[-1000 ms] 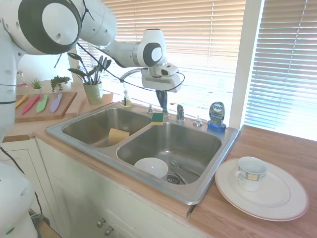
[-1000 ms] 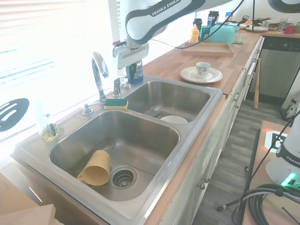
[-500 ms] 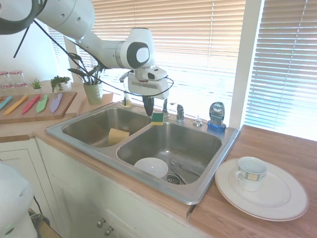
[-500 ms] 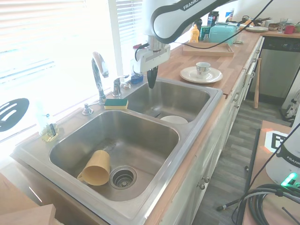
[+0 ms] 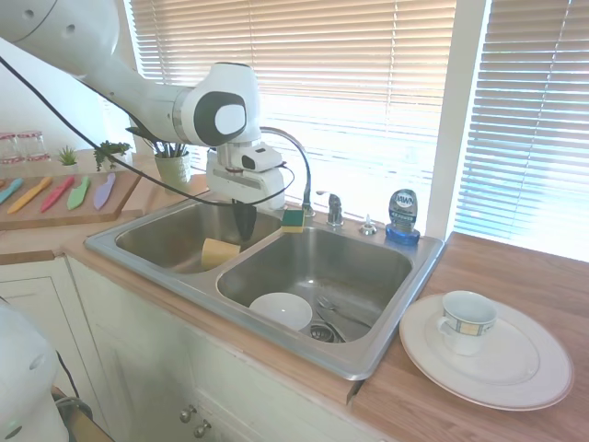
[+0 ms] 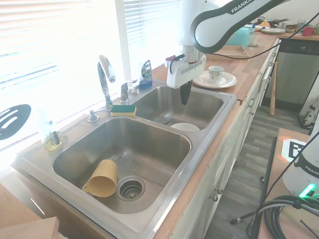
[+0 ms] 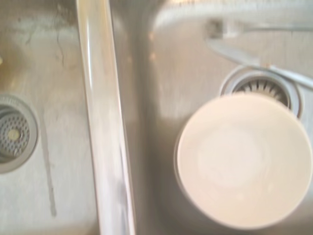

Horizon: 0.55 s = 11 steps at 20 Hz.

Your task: Turn off the faucet

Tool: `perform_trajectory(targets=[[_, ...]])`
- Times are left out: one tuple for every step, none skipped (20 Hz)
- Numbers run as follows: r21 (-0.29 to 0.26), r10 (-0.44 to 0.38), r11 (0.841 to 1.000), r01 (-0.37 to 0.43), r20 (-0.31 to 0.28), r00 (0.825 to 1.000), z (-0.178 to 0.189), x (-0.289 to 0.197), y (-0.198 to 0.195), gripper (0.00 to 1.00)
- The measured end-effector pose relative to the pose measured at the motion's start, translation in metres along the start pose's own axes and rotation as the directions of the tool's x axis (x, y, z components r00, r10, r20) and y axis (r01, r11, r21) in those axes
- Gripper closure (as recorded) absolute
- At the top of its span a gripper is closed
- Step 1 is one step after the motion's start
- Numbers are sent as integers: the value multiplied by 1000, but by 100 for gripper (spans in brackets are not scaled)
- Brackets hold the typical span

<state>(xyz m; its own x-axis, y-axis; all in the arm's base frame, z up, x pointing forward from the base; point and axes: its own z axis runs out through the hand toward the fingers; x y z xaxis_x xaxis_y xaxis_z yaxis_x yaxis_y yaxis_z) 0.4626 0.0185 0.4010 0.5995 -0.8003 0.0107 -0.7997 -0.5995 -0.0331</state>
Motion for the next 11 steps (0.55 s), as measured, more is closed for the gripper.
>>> perform_trajectory(targets=[[3, 1, 1000, -1, 2, 1000, -1, -4, 4, 0], [4, 0, 1000, 0, 2, 1000, -2, -9, 8, 0], [4, -2, 1000, 2, 2, 1000, -1, -13, 11, 0], [5, -4, 1000, 4, 3, 1000, -2, -17, 14, 0], [5, -6, 1000, 6, 2, 1000, -2, -20, 16, 0], [5, -7, 1000, 7, 1, 1000, -2, -23, 18, 0], [4, -6, 1000, 6, 0, 1000, -1, -25, 19, 0], [3, -5, 1000, 5, -1, 1000, -1, -26, 20, 0], [3, -5, 1000, 5, -1, 1000, -1, -27, 20, 0], [3, -3, 1000, 3, -2, 1000, -1, -27, 20, 0], [2, -2, 1000, 2, -2, 1000, -1, -27, 20, 0]])
